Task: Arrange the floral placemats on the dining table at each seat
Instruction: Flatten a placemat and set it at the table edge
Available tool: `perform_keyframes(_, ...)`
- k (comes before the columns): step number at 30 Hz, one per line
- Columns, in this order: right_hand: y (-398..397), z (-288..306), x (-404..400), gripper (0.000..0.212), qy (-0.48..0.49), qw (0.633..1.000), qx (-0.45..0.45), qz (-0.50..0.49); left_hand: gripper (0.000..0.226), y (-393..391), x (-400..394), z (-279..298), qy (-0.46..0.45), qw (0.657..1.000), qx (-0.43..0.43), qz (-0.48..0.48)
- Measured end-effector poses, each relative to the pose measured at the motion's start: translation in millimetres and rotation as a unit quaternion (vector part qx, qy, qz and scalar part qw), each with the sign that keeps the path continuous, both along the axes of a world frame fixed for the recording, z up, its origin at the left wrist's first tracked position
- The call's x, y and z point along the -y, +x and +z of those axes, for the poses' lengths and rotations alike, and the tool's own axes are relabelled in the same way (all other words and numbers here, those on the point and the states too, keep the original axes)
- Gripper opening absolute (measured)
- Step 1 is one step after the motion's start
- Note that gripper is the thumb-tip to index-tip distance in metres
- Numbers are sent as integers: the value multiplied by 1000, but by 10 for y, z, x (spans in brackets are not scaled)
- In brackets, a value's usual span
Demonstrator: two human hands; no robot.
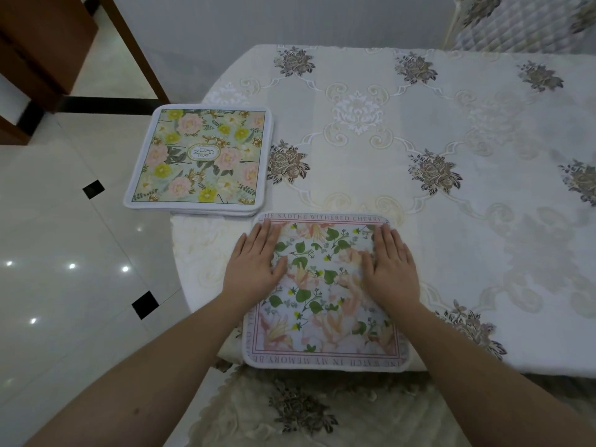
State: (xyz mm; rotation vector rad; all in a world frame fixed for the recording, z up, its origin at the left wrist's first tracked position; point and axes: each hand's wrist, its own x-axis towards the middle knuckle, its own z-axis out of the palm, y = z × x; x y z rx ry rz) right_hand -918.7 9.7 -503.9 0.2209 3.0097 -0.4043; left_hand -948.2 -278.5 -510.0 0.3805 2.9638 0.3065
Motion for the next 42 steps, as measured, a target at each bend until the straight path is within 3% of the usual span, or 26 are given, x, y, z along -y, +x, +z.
perform_keyframes(7,94,-14,-86,57,-2,1000,0,-27,62,90,127,61,-31,1000,-5,-5)
perform_keyframes(12,130,51,0,59,18,999,-10,-45,60,195,-12,242,-100,994,13,30)
perform_keyframes(16,145,159,474,56,-8,1000,-22,-8,76,349,-439,404,-29,999,19,18)
perform_keyframes(19,226,158,884,57,-30,997,-51,49,71,472,-730,376,-20,999,35,-6)
perform_keyframes(22,386,33,1018,58,-6,997,-24,72,79,571,-758,274,-21,996,63,-58)
perform_keyframes(25,564,-64,1017,57,22,995,-32,90,68,751,-613,165,-26,995,27,-97)
perform_keyframes(32,792,-108,1095,58,47,995,-19,81,58,1002,-542,37,-8,999,-12,-49)
perform_keyframes(42,838,-39,1031,57,23,996,-17,87,59,1001,-435,18,0,998,6,-55)
